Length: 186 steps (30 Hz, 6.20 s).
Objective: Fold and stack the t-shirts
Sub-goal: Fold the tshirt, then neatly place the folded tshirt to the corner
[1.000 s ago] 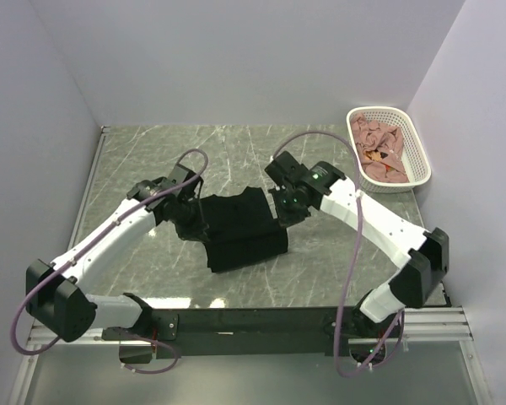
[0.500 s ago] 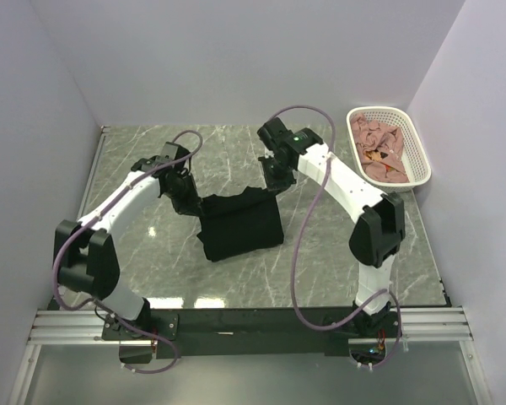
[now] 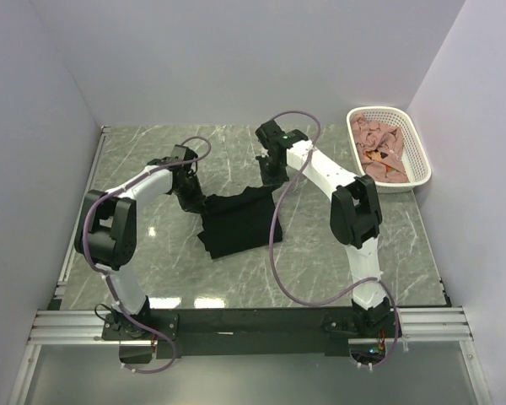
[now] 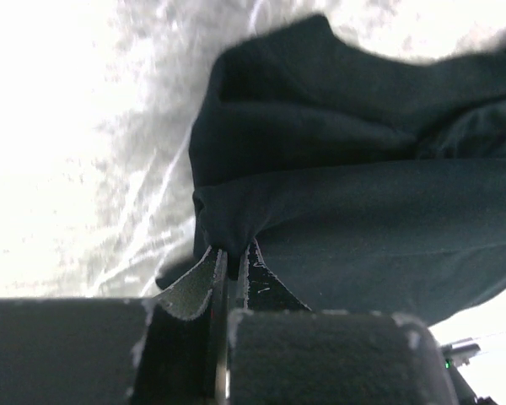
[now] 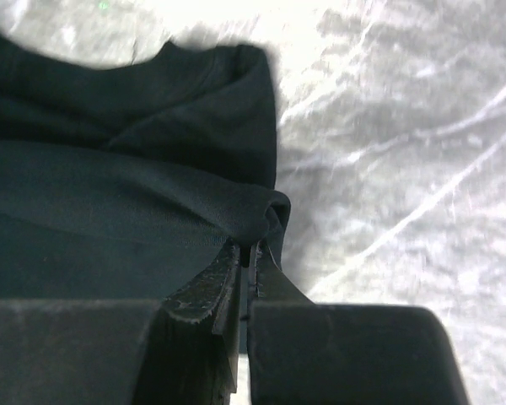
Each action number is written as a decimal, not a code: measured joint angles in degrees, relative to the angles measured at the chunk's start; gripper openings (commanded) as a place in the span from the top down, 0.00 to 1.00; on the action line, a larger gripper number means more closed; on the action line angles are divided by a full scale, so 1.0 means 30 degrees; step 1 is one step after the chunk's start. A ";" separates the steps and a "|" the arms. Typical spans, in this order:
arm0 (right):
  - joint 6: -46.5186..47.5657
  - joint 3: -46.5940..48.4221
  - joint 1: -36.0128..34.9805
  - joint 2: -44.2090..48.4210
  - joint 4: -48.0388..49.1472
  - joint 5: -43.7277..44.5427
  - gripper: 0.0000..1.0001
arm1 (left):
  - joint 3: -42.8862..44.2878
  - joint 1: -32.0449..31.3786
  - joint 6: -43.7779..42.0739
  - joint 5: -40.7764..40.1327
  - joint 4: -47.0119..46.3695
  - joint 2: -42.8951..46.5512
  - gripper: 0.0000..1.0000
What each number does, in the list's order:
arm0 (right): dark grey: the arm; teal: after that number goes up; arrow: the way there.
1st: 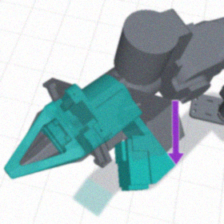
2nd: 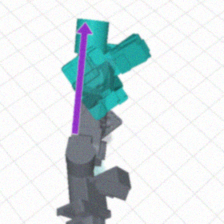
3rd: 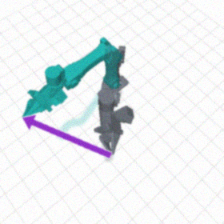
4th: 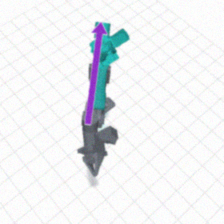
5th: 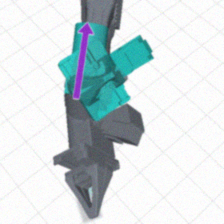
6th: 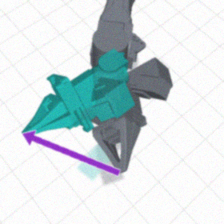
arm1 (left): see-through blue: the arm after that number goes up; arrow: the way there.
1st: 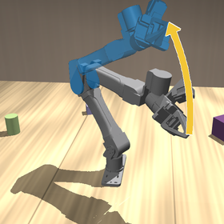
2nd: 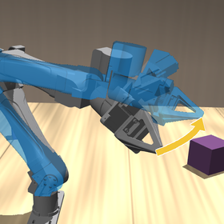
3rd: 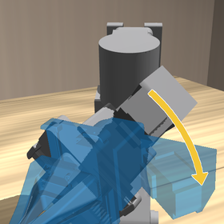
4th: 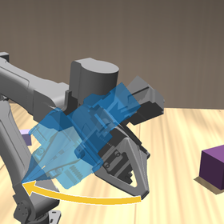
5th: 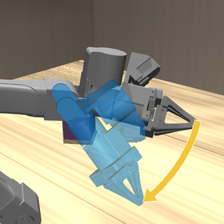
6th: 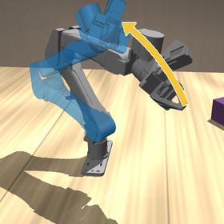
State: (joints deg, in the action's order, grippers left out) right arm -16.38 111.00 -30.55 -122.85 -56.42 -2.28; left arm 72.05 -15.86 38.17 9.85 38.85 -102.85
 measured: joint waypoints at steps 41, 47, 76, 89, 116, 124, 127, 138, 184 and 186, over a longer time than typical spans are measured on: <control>-0.2623 -0.7606 0.2375 0.0255 1.5307 -1.3435 0.55 | -0.5552 0.0393 0.1231 0.2725 -1.1766 0.1880 0.52; -0.5880 -0.7016 0.4175 -0.2856 1.8972 -1.5256 0.55 | -0.3490 0.1719 0.2076 0.4940 -1.3682 -0.2259 0.54; -1.2262 -1.7180 0.1319 0.5734 2.6855 -1.6152 0.70 | -0.9537 -0.1967 0.3912 0.4991 -1.4069 0.6674 0.70; -1.3704 -1.9482 0.1209 0.1027 3.0257 -1.6699 0.75 | -1.5059 -0.0641 0.6623 0.6849 -1.9067 0.4415 0.75; -0.9923 -2.3095 0.3687 0.4991 2.8385 -1.7398 0.78 | -1.5103 -0.0058 0.4430 0.4350 -1.4105 0.7876 0.73; -1.0907 -2.1529 0.0379 0.6892 2.8764 -1.6859 0.77 | -1.4877 -0.0029 0.3927 0.3759 -1.3143 0.8160 0.73; -1.1934 -2.1041 -0.0991 0.5603 3.0112 -1.6670 0.77 | -1.4877 -0.0029 0.3934 0.3752 -1.3165 0.8087 0.73; -1.3267 -2.0932 -0.1457 0.1268 3.2101 -1.6021 0.77 | -1.4885 -0.0029 0.3701 0.3577 -1.3129 0.8087 0.73; -0.9231 -1.3078 0.5901 0.1341 2.2010 -1.4090 0.60 | -0.2943 0.3024 0.2973 0.2193 -1.0193 0.0036 0.57; -0.8371 -1.3369 0.5887 0.2922 2.0509 -1.3238 0.57 | -0.2936 0.3089 0.2215 0.0991 -0.8823 0.1894 0.55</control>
State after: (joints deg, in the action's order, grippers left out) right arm -41.50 70.89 -12.88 -114.08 5.10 -42.00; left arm 63.24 -6.59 44.82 12.82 12.38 -97.17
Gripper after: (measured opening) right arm 0.398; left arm 0.430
